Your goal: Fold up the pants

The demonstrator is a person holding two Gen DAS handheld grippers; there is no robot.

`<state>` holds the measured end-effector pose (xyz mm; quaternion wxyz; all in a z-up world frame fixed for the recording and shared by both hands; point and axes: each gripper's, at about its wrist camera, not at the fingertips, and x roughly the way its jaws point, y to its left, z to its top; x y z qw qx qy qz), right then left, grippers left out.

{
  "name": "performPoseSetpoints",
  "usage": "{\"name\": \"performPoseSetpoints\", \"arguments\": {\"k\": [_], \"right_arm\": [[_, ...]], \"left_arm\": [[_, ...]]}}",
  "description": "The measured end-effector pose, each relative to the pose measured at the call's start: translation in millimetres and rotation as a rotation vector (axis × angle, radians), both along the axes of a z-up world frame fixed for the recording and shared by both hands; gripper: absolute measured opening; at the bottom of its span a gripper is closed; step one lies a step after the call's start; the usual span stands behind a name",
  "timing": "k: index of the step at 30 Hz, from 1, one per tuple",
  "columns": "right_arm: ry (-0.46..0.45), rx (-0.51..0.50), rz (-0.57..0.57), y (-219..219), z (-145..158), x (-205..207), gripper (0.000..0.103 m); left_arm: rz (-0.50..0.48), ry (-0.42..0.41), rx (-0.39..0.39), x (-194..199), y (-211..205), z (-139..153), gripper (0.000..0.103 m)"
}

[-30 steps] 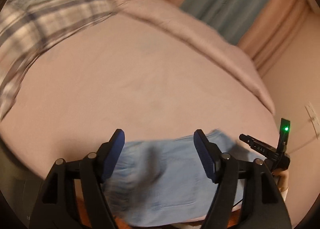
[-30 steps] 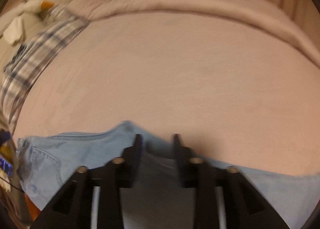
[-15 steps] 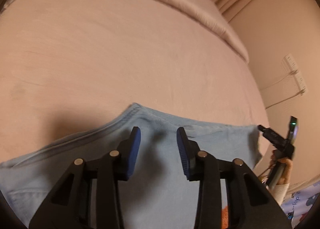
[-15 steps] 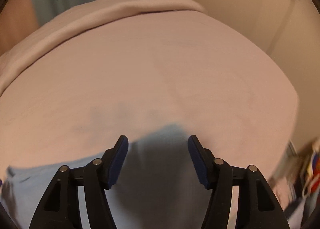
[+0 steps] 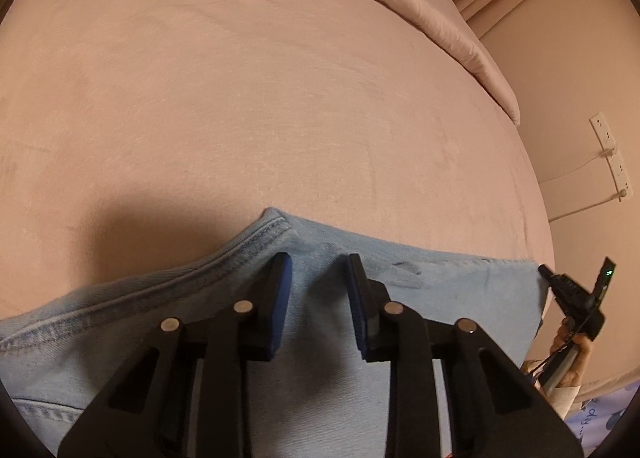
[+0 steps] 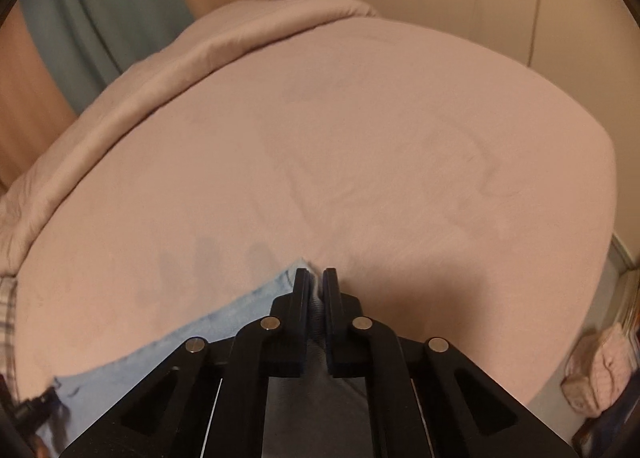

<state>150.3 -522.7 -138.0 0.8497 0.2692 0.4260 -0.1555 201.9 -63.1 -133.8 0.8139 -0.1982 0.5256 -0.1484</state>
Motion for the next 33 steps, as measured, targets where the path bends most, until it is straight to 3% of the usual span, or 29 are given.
{"name": "performPoseSetpoints", "arguments": {"k": [5, 9, 10, 12, 13, 14, 17, 21, 22, 23, 24, 29, 33], "right_arm": [[0.089, -0.065, 0.014, 6.7, -25.9, 17.2, 0.002], [0.089, -0.085, 0.011, 10.5, -12.4, 11.0, 0.004], [0.082, -0.067, 0.008, 9.2, -7.4, 6.6, 0.009], [0.055, -0.038, -0.010, 3.2, 0.3, -12.0, 0.030], [0.044, -0.039, -0.024, 0.9, 4.1, -23.0, 0.045], [0.028, -0.045, -0.043, -1.1, 8.6, -37.1, 0.048], [0.046, -0.043, -0.054, -0.9, 5.2, -62.7, 0.048], [0.088, 0.003, -0.007, 9.5, -16.3, -64.1, 0.048], [0.100, -0.004, 0.000, 12.4, -22.5, -64.5, 0.041], [0.112, -0.022, -0.008, 13.8, -26.2, -64.2, 0.017], [0.115, -0.034, -0.016, 14.2, -27.4, -68.0, 0.013], [0.012, -0.036, -0.074, 10.2, -6.5, -91.1, 0.007], [0.058, -0.009, -0.076, 6.3, -23.5, -88.0, 0.007]], "left_arm": [[0.021, -0.006, -0.052, -5.4, 8.1, 2.6, 0.027], [0.041, 0.021, -0.069, -20.6, 15.7, 15.3, 0.034], [0.032, 0.014, -0.068, -25.3, 15.0, 20.2, 0.036], [0.020, -0.019, -0.046, -44.1, 14.9, 32.3, 0.045], [0.017, -0.036, -0.039, -51.6, 15.0, 35.8, 0.046], [0.006, -0.053, -0.034, -65.3, 15.0, 40.4, 0.048], [-0.023, -0.044, -0.044, -91.3, 13.4, 39.5, 0.049], [-0.052, -0.032, -0.058, -112.8, 6.0, 36.0, 0.049], [-0.051, -0.029, -0.050, -115.0, 4.6, 34.6, 0.049], [-0.046, -0.022, -0.042, -118.7, 2.4, 31.9, 0.049], [-0.046, -0.013, -0.039, -120.2, 1.5, 29.3, 0.049], [-0.018, 0.046, -0.044, -127.1, 10.7, 8.6, 0.049], [-0.010, 0.042, -0.072, -130.3, 15.2, 2.3, 0.049]]}}
